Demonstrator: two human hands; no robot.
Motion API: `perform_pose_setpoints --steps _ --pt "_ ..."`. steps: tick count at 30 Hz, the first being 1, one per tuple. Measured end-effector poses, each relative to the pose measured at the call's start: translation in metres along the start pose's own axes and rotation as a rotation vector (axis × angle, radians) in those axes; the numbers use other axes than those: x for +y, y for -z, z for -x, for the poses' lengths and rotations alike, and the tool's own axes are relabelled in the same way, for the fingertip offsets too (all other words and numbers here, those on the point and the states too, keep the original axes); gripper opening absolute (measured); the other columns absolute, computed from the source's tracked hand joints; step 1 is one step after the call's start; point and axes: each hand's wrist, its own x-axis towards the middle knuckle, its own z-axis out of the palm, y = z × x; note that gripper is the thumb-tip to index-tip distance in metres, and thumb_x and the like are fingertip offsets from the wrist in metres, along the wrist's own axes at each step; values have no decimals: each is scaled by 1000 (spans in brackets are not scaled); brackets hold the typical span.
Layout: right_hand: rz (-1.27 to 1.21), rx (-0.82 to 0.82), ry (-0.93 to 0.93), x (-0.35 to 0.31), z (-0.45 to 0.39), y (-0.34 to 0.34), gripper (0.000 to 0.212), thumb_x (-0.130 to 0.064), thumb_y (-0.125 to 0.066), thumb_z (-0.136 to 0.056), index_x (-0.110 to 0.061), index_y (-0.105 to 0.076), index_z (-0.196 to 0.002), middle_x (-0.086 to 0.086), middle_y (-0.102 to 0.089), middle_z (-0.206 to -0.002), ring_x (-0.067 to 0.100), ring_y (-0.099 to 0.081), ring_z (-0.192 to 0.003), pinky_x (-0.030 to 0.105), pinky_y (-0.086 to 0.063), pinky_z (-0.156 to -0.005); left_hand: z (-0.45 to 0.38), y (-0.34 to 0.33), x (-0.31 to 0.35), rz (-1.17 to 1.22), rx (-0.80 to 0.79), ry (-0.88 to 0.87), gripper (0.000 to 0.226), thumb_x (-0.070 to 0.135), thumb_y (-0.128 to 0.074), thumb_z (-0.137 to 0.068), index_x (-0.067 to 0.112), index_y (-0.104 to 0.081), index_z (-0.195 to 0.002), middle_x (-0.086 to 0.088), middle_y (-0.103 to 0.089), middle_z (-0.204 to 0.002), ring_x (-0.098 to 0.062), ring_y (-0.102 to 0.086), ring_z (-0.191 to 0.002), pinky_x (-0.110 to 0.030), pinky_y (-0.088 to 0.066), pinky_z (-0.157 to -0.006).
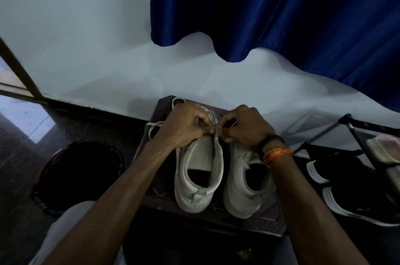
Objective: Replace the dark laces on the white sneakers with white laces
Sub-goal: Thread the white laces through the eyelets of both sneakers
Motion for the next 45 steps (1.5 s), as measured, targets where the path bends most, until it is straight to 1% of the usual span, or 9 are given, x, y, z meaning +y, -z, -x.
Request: perform_pose_setpoints --steps 3,8,14,18,23,29,34,38,45 --pt "106 34 78 3 4 0 10 -12 -74 -81 -21 -79 -79 -6 -72 -70 0 -65 -65 5 -45 -65 0 1 -1 -6 -15 6 12 14 -90 -72 17 -81 -78 16 -63 -70 2 -61 -71 -10 -41 -66" --pt "129 291 0 16 7 6 16 -18 -61 -81 -21 -76 -74 -3 -74 -79 20 -68 -87 33 -56 -81 -2 5 -8 12 -4 17 24 23 -93 -67 20 -76 -84 6 -67 -77 -7 -63 -74 -25 -50 -69" --pt "-942 223 -194 3 17 2 23 9 -49 -94 -1 -64 -80 21 -72 -92 29 -71 -84 28 -60 -67 0 2 -6 -15 47 11 37 22 -94 -62 17 -76 -93 4 -64 -87 -8 -62 -83 -21 -46 -73" --pt "-1298 151 -208 -6 17 7 25 -5 -38 -100 -9 -54 -82 22 -75 -103 33 -74 -95 44 -59 -89 -1 1 -5 -61 58 22 43 22 -94 -59 16 -75 -97 2 -63 -94 -7 -61 -88 -23 -49 -77" --pt "-1542 390 -221 -3 24 31 32 -5 -35 -101 -13 -51 -76 4 -64 -65 16 -60 -55 30 -58 -60 0 -1 -9 -93 54 39 50 33 -92 -53 21 -75 -99 4 -62 -98 -11 -60 -92 -37 -51 -87" --pt "-1131 780 -176 12 32 59 31 6 -35 -88 -17 -51 -77 -1 -50 -56 10 -34 -45 19 -26 -40 2 2 -8 -84 92 151 67 43 -93 -48 25 -60 -104 3 -54 -105 -17 -56 -99 -46 -50 -91" --pt "-464 407 -23 7 25 36 20 -4 -58 -88 -19 -70 -82 -2 -71 -69 3 -52 -51 20 -36 -51 -1 21 -18 70 45 296 48 41 -86 -74 25 -55 -108 4 -62 -108 -10 -63 -98 -30 -56 -84" --pt "93 -2 41 -4 15 10 15 -32 -81 -78 -28 -75 -92 -9 -74 -92 10 -67 -92 24 -52 -80 3 44 -31 -1 -69 316 29 8 -73 -83 23 -59 -103 2 -67 -108 -12 -66 -101 -35 -55 -93" --pt "135 -29 1 -8 11 4 16 -22 -79 -81 -21 -80 -96 -7 -74 -82 12 -69 -89 17 -52 -79 10 54 -36 -42 -236 292 47 8 -84 -75 22 -55 -109 1 -67 -101 -16 -69 -93 -38 -59 -86"
